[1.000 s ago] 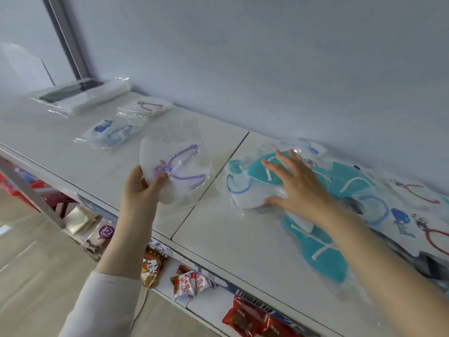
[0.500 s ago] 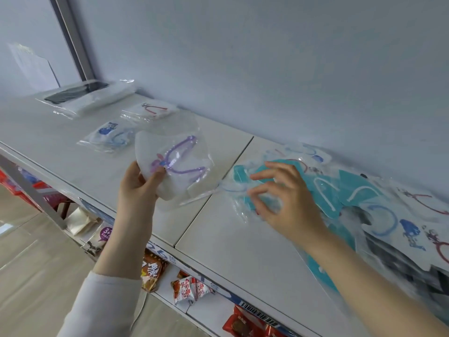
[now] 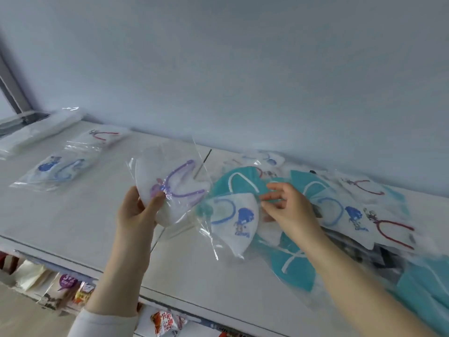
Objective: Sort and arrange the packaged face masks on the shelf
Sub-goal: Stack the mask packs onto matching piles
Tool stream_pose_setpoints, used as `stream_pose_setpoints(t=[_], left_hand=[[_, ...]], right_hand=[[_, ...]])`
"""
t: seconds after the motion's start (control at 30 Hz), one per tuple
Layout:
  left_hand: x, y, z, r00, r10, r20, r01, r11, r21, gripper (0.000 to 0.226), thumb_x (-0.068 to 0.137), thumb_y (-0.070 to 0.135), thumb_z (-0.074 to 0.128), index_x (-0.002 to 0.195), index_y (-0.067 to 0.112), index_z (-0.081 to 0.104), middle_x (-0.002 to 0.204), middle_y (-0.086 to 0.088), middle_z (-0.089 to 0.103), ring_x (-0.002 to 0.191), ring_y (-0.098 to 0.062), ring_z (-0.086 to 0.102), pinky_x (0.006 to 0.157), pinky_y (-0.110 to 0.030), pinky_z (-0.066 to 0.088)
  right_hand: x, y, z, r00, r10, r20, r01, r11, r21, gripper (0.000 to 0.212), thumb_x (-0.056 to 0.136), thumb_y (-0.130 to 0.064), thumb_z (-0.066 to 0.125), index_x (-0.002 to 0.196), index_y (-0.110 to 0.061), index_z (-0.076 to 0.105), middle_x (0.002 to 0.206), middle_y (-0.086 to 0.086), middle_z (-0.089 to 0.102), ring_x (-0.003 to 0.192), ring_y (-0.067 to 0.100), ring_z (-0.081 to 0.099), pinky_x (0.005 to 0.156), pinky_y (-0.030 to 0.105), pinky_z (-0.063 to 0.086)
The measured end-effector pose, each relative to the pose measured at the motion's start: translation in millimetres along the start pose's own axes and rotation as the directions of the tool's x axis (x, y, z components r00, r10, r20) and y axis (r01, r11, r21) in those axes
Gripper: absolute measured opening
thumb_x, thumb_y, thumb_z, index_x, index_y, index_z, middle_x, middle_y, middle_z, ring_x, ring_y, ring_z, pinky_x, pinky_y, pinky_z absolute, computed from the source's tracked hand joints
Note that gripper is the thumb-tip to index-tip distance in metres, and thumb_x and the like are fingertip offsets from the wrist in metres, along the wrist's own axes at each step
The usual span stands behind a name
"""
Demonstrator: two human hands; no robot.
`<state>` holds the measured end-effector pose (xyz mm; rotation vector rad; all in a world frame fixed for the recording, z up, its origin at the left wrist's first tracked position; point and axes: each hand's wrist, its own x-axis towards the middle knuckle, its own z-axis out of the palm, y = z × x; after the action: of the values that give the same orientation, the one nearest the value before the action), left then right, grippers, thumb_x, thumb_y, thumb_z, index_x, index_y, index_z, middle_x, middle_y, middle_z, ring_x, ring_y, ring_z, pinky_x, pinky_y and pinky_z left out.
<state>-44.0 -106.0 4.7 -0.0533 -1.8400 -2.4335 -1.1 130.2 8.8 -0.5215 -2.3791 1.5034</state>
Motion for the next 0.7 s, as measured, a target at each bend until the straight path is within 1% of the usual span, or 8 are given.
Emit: stream_pose_setpoints(t=[0.07,0.13,0.23,0.3,0.37,0.5,0.63,0.7], left_hand=[[-7,-9,15,0.994,-0.043,0.097,0.04,0.999,0.029,0.013,0.077,0.018,0.07,0.088,0.022,0.066,0.085,-0.005,0.066,0.086,-0.025,0.057,0.08,-0.041,0.045],[-13,-14,31,0.981,-0.072,0.178,0.059,0.995,0.078,0.028,0.064,0.036,0.072,0.089,0.026,0.069,0.087,-0.006,0.068,0.084,-0.026,0.059,0.081,-0.046,0.046],[-20,-22,57,0.957,-0.067,0.282,0.027,0.989,0.143,0.027,0.066,0.035,0.068,0.09,0.023,0.068,0.079,0.001,0.069,0.074,-0.016,0.059,0.072,-0.038,0.047],[-28,-27,77,0.927,-0.061,0.37,-0.001,0.986,0.166,0.02,0.07,0.031,0.065,0.087,0.02,0.065,0.072,0.005,0.068,0.067,-0.011,0.057,0.064,-0.03,0.047],[-37,-32,96,0.88,-0.054,0.472,-0.036,0.983,0.18,0.02,0.074,0.03,0.074,0.085,0.018,0.064,0.074,0.001,0.068,0.069,-0.011,0.058,0.062,-0.022,0.048],[-60,-43,127,0.803,-0.05,0.594,-0.097,0.972,0.213,0.007,0.08,0.028,0.07,0.083,0.024,0.065,0.079,0.0,0.069,0.07,-0.008,0.06,0.065,-0.023,0.049],[-81,-48,154,0.762,-0.026,0.647,-0.11,0.979,0.17,0.013,0.078,0.028,0.061,0.09,0.027,0.059,0.087,0.005,0.07,0.079,-0.007,0.064,0.071,-0.021,0.051],[-89,-53,167,0.748,-0.005,0.664,-0.132,0.979,0.156,0.011,0.084,0.016,0.06,0.09,0.025,0.059,0.086,0.01,0.07,0.081,-0.005,0.063,0.074,-0.016,0.05]], right_hand=[[-8,9,-4,0.997,-0.067,-0.038,0.063,0.994,-0.092,0.034,0.083,0.0,0.064,0.113,-0.01,0.055,0.103,0.005,0.064,0.078,0.014,0.061,0.074,0.022,0.055],[-16,13,-14,0.977,-0.174,-0.121,0.146,0.966,-0.213,0.031,0.082,-0.004,0.067,0.111,-0.011,0.058,0.105,-0.001,0.059,0.086,0.01,0.058,0.071,0.006,0.046],[-35,17,-34,0.962,-0.199,-0.189,0.177,0.976,-0.124,0.028,0.083,-0.018,0.068,0.11,-0.021,0.059,0.107,-0.01,0.061,0.092,0.004,0.059,0.074,0.006,0.045],[-49,17,-46,0.979,-0.138,-0.148,0.153,0.984,0.09,0.033,0.082,-0.021,0.069,0.111,-0.027,0.057,0.107,-0.016,0.063,0.095,-0.001,0.061,0.078,0.009,0.046],[-61,19,-58,0.986,-0.089,-0.139,0.128,0.943,0.307,0.031,0.082,-0.013,0.068,0.107,-0.028,0.058,0.1,-0.017,0.066,0.09,-0.003,0.063,0.075,0.011,0.048],[-81,31,-77,0.958,-0.048,-0.281,0.144,0.933,0.331,0.02,0.085,-0.004,0.063,0.085,-0.024,0.062,0.074,-0.018,0.069,0.074,-0.004,0.064,0.068,0.009,0.046],[-98,36,-96,0.903,-0.001,-0.429,0.182,0.907,0.381,0.022,0.087,-0.001,0.059,0.086,-0.023,0.06,0.071,-0.021,0.068,0.073,-0.008,0.063,0.067,0.009,0.046],[-106,39,-107,0.871,0.009,-0.491,0.207,0.9,0.383,0.021,0.087,0.001,0.058,0.088,-0.02,0.059,0.073,-0.018,0.068,0.075,-0.007,0.063,0.068,0.009,0.047]])
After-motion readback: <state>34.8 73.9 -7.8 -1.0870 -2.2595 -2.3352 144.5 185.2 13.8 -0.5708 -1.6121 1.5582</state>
